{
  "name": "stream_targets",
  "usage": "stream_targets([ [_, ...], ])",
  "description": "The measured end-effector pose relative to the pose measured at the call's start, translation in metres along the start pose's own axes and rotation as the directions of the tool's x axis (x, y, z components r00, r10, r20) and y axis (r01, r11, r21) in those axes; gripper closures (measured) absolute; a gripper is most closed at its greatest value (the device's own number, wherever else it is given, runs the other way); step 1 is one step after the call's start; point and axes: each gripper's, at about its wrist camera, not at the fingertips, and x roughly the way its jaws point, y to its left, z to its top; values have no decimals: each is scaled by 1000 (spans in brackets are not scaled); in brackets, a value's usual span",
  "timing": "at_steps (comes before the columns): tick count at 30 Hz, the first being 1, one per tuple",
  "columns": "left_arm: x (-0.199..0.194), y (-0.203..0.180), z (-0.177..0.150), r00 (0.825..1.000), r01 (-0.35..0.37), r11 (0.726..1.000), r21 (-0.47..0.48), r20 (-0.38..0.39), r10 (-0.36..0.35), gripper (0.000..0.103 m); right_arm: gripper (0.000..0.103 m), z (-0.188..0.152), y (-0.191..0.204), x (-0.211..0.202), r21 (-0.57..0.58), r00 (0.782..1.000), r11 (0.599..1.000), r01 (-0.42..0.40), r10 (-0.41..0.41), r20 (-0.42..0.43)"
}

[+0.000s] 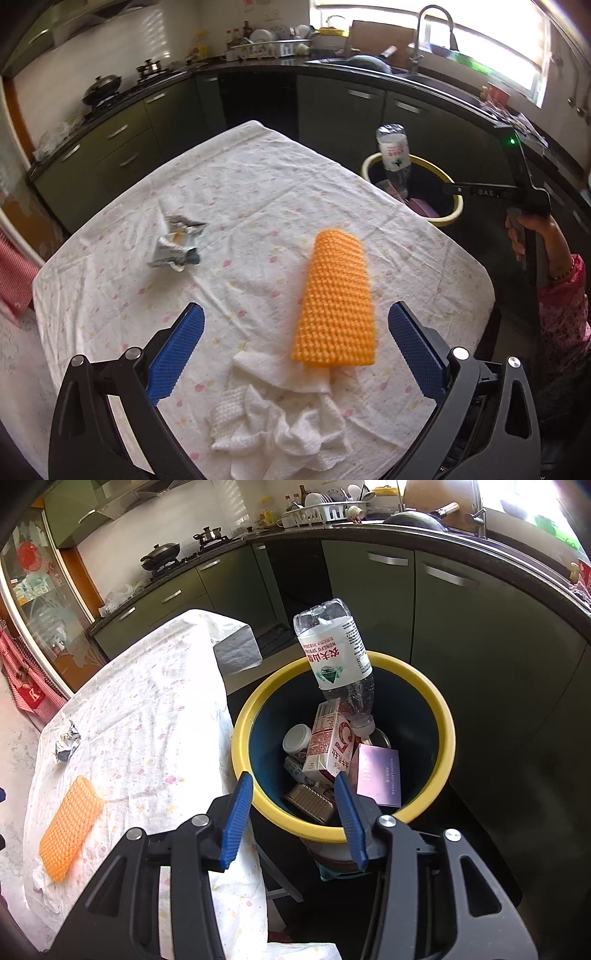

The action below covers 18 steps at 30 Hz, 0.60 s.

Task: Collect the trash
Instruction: 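Move the left tool to the orange foam net sleeve and grasp it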

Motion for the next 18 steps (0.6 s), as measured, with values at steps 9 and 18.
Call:
stream_targets([
  [9,81,-26,24,980,114,989,98,-175,-96,5,55,-5,-1,-2,0,1000,1000,-18,18,-8],
  [18,105,-19,24,964,97,992,87,-256,-72,10,55,-7,-7,10,18,999,999,-30,30,-26],
])
